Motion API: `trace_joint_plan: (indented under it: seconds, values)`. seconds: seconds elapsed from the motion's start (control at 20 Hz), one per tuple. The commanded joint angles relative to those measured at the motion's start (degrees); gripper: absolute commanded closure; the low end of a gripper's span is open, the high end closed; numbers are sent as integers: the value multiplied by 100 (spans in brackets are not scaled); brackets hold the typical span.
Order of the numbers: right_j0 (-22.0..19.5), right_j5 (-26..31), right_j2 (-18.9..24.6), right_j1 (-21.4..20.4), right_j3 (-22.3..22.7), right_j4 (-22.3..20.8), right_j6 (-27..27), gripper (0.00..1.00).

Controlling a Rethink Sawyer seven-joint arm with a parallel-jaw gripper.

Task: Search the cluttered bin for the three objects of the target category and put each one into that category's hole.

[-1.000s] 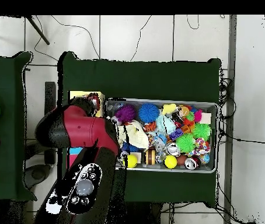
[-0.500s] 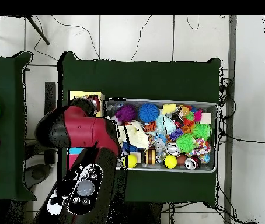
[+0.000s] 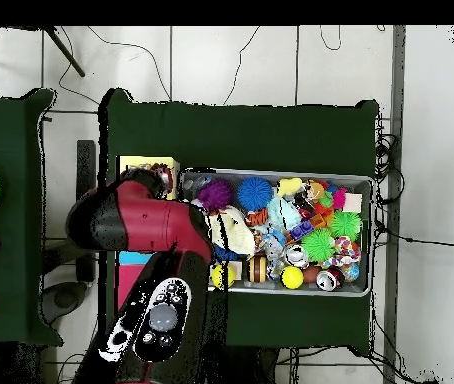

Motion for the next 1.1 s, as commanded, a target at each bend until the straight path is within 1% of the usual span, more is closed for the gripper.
trace_joint_plan:
  seconds: [0.05,0.25,0.55,0.85,1.0,1.1]
  values:
    - [-454,622,1156,-42,991,154,925,100]
    - [-545,437,1303,-53,1047,78,915,100]
    - [-601,85,1391,-32,1049,-136,837,100]
    - [-656,297,1481,-15,1089,-29,890,100]
    - [-700,257,1553,-29,1191,-26,917,100]
    - [-718,284,1568,-37,1166,-32,900,100]
